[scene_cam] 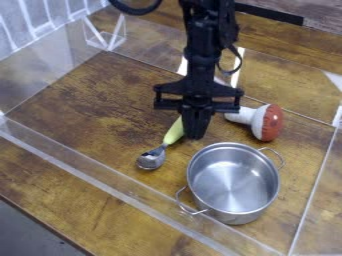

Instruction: Move the green spoon to the right

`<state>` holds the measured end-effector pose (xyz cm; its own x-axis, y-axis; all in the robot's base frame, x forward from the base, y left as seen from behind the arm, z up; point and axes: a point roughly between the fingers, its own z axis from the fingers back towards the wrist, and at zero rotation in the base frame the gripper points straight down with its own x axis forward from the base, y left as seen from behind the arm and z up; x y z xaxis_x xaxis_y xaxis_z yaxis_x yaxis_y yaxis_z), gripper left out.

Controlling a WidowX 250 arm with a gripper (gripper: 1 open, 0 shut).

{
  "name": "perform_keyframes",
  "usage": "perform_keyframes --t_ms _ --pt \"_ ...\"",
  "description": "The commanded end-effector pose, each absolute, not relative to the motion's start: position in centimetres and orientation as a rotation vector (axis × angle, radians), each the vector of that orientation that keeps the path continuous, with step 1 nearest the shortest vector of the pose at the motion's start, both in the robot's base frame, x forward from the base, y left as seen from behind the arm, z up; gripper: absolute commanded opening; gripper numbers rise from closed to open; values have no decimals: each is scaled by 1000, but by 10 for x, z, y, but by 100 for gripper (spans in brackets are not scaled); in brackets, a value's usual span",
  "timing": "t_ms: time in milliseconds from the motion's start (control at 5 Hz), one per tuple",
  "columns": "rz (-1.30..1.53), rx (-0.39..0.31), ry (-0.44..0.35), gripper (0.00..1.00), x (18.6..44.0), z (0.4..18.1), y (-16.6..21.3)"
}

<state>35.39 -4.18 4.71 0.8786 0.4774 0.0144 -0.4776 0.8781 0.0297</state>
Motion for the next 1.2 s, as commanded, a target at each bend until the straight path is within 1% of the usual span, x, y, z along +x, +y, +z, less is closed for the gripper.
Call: perform_keyframes --t_ms 0,200,400,600,800,1000 --pt "447 9 -103 0 353 87 -50" --pt "400 9 -108 0 355 108 -52" --pt "367 12 -108 0 353 114 -55" --pt "355 20 -98 100 351 108 -61" --pt "387 34 -84 100 351 96 -60" --pt "438 50 -69 100 353 80 -56"
